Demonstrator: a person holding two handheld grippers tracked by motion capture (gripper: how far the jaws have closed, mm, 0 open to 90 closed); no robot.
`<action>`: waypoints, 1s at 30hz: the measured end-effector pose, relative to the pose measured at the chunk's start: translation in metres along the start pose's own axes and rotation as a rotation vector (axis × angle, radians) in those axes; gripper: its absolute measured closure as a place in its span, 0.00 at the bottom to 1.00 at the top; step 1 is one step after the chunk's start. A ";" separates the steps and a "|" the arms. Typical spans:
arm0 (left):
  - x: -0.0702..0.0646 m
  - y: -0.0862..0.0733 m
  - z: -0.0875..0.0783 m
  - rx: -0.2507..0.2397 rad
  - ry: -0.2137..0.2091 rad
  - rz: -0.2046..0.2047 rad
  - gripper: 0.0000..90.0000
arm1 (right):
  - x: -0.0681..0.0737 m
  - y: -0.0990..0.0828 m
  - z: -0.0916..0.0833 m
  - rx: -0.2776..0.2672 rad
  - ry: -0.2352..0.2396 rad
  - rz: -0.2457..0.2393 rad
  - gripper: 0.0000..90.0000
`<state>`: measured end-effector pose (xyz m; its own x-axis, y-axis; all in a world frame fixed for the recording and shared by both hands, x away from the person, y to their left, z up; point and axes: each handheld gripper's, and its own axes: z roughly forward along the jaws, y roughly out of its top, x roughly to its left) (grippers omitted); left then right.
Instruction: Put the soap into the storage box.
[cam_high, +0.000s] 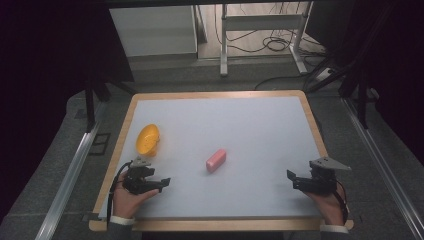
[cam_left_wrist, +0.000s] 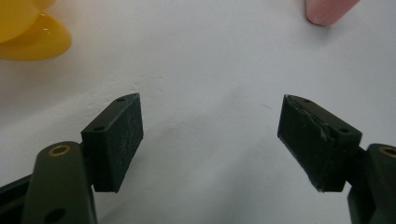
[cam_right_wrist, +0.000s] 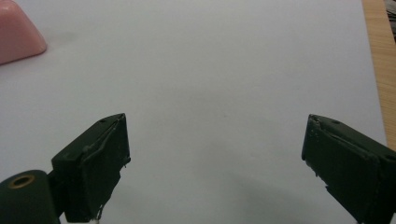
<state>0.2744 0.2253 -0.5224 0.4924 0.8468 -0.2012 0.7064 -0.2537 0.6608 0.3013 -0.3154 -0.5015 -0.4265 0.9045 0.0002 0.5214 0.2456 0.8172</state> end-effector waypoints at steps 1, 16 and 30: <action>0.000 0.000 -0.001 -0.001 -0.001 0.006 0.25 | 0.000 0.000 0.000 0.000 0.001 0.008 0.08; -0.007 0.020 -0.022 -0.004 -0.017 0.043 0.27 | 0.002 -0.001 -0.003 -0.016 0.018 0.027 0.09; -0.013 0.035 -0.029 -0.027 -0.041 0.067 0.28 | 0.006 0.000 0.000 -0.013 0.021 -0.002 0.09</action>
<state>0.2782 0.2192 -0.4754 0.5587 0.8085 -0.1850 0.6578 -0.2960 0.6926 0.2984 -0.3100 -0.5011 -0.4426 0.8967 0.0109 0.5115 0.2425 0.8244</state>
